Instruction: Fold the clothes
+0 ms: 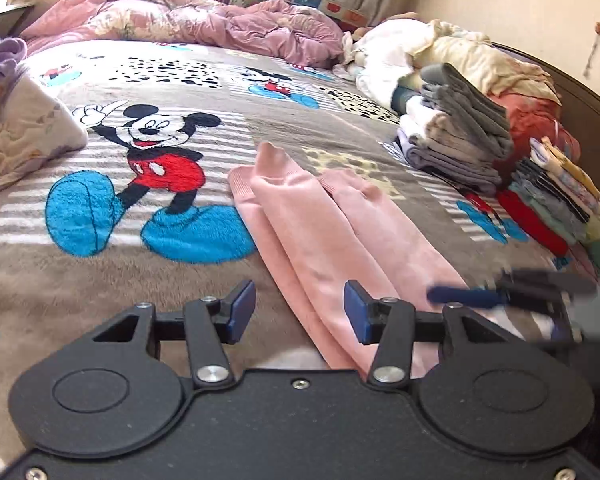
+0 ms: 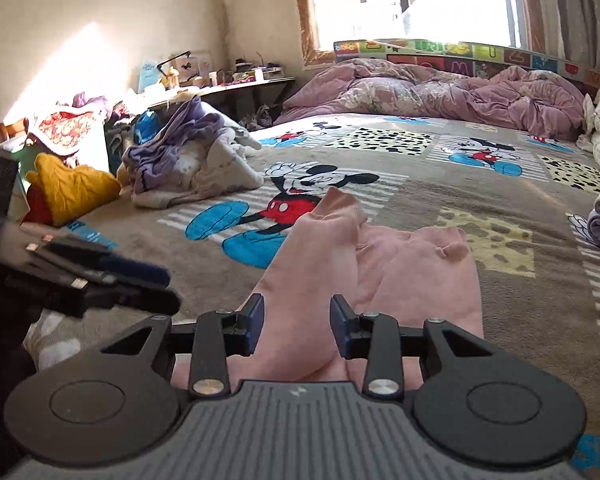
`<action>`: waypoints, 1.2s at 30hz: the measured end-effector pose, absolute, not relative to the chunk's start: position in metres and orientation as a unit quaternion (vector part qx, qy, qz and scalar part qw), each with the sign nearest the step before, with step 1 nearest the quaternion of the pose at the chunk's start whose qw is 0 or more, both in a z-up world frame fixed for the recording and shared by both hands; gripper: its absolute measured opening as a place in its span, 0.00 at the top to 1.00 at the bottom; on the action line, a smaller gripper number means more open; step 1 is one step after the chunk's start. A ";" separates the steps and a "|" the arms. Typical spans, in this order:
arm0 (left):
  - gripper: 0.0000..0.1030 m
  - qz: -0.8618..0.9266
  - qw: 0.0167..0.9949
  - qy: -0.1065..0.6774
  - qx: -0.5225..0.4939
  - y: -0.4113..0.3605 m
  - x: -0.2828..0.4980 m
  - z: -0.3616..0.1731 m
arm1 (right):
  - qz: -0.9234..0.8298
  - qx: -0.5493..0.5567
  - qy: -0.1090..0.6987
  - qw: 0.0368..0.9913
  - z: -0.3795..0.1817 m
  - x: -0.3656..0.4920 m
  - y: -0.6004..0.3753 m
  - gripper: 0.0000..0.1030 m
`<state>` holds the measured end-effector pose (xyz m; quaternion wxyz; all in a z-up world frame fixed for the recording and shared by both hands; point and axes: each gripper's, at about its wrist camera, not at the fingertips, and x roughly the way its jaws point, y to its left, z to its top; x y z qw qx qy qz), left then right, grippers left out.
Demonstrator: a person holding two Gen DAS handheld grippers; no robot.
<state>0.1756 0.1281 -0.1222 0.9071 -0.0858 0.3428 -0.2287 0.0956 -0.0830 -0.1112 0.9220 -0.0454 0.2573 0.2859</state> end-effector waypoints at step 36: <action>0.95 -0.301 0.841 0.365 -0.264 0.151 0.337 -0.178 | 0.283 -0.092 0.258 0.919 -0.154 0.053 -0.048 0.63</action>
